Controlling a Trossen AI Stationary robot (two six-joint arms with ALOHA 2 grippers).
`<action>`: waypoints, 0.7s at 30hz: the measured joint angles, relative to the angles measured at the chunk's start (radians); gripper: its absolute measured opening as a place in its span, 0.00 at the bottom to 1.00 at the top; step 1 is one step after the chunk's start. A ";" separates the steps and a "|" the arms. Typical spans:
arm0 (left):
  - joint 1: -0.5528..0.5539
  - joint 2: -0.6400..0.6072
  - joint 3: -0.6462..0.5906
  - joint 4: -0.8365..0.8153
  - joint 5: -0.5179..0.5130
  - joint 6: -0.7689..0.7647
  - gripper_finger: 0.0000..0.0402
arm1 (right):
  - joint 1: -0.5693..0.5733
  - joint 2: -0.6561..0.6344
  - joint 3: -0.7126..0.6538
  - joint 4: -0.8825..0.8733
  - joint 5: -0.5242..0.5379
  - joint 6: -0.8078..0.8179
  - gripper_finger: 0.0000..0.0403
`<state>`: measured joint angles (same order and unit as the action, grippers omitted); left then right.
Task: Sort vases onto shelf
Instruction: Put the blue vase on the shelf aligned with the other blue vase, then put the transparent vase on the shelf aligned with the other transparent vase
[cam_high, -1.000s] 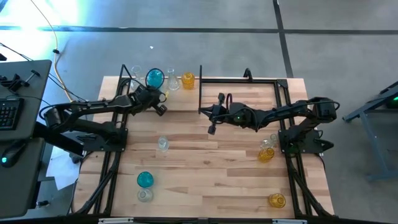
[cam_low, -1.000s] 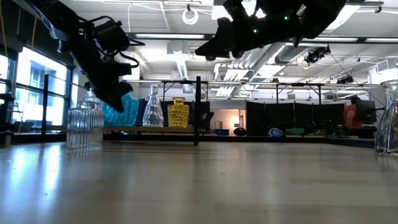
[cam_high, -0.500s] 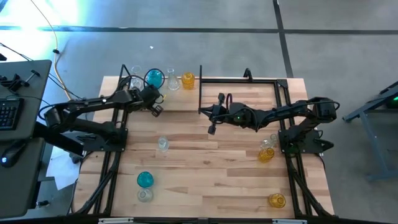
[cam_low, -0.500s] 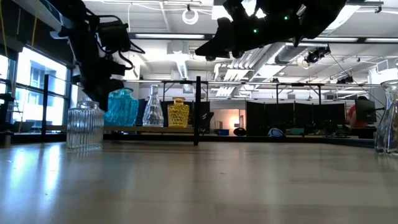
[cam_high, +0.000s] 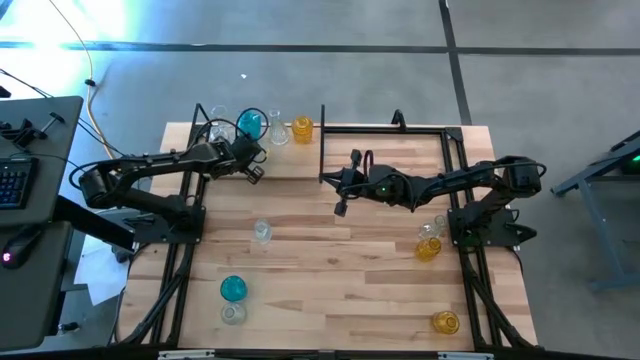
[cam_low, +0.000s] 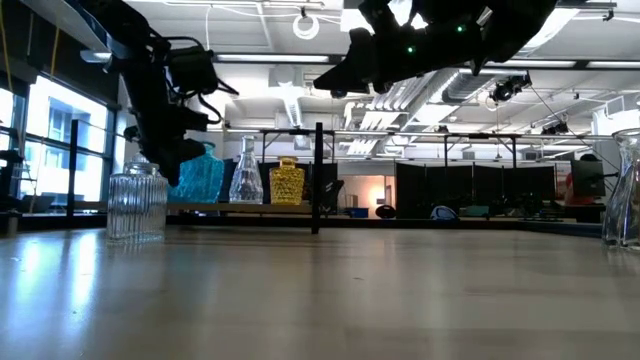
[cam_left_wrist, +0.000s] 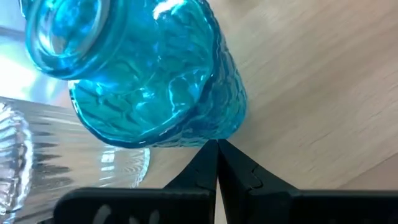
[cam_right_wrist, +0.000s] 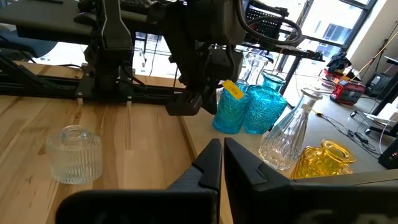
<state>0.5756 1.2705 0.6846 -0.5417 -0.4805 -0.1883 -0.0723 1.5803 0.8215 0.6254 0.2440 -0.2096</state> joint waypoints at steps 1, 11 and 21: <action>0.000 0.000 0.000 0.003 0.000 0.001 0.00 | 0.000 0.000 0.000 0.000 0.000 0.000 0.00; 0.000 0.000 0.000 0.024 -0.001 0.023 0.00 | 0.000 0.000 0.000 0.000 0.000 0.000 0.00; -0.088 -0.086 0.000 0.014 0.042 0.010 0.00 | 0.000 0.000 0.000 -0.001 0.000 0.000 0.00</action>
<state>0.4878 1.1848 0.6846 -0.5280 -0.4383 -0.1783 -0.0719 1.5803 0.8215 0.6247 0.2440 -0.2096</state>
